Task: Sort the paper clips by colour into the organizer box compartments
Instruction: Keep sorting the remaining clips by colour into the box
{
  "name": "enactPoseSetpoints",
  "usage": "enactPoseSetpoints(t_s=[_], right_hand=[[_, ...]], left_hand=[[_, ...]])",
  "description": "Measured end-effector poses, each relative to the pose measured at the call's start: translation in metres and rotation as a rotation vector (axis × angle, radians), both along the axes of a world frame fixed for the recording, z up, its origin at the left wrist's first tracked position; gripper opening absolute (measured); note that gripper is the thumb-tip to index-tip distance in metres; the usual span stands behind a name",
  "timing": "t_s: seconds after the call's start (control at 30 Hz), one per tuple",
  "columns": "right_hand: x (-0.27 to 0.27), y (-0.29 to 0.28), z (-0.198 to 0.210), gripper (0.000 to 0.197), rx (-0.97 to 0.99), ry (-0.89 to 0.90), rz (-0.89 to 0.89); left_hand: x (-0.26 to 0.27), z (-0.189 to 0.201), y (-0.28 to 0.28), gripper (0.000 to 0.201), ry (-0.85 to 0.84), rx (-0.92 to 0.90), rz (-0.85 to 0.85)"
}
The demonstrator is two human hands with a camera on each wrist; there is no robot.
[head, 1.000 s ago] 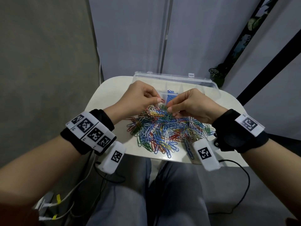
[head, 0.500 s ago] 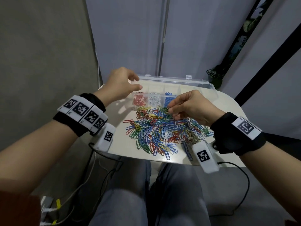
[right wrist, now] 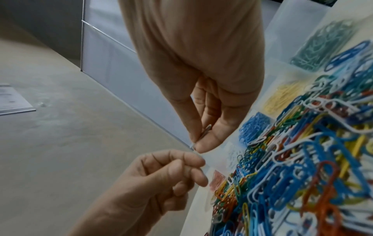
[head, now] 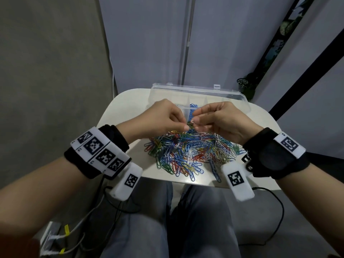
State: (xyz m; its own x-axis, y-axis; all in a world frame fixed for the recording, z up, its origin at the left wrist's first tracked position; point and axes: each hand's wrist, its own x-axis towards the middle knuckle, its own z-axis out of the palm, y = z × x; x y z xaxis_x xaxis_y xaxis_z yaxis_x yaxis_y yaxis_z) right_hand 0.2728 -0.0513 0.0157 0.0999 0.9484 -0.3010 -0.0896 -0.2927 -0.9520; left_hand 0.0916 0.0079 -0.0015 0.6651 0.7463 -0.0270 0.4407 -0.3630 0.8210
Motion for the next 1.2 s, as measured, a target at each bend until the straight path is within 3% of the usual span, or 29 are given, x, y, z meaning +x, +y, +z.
enactPoseSetpoints(t_s=[0.13,0.33,0.67,0.8,0.9,0.97,1.2], right_hand=[[-0.001,-0.002,0.001,0.015,0.011,-0.008,-0.014],[0.005,-0.004,-0.002,0.021,0.002,-0.19,-0.004],[0.009,-0.011,0.002,0.015,0.004,-0.218,-0.047],[0.012,-0.015,0.001,0.016,0.016,-0.213,-0.07],[0.015,-0.016,0.001,0.015,0.007,-0.229,-0.073],[0.016,-0.016,0.0,0.014,0.008,-0.248,-0.073],[0.019,-0.012,-0.003,0.013,0.047,-0.234,-0.085]], left_hand=[[0.003,-0.003,-0.002,0.011,0.005,-0.028,0.005],[-0.003,-0.007,0.007,0.014,0.138,0.167,0.026],[0.011,-0.013,0.01,0.037,0.442,0.513,-0.328],[0.016,-0.013,0.012,0.017,0.463,0.522,-0.331],[0.017,-0.011,0.013,0.02,0.421,0.484,-0.29],[0.016,-0.009,0.014,0.01,0.387,0.439,-0.252],[0.006,-0.003,0.016,0.011,0.167,0.146,-0.074]])
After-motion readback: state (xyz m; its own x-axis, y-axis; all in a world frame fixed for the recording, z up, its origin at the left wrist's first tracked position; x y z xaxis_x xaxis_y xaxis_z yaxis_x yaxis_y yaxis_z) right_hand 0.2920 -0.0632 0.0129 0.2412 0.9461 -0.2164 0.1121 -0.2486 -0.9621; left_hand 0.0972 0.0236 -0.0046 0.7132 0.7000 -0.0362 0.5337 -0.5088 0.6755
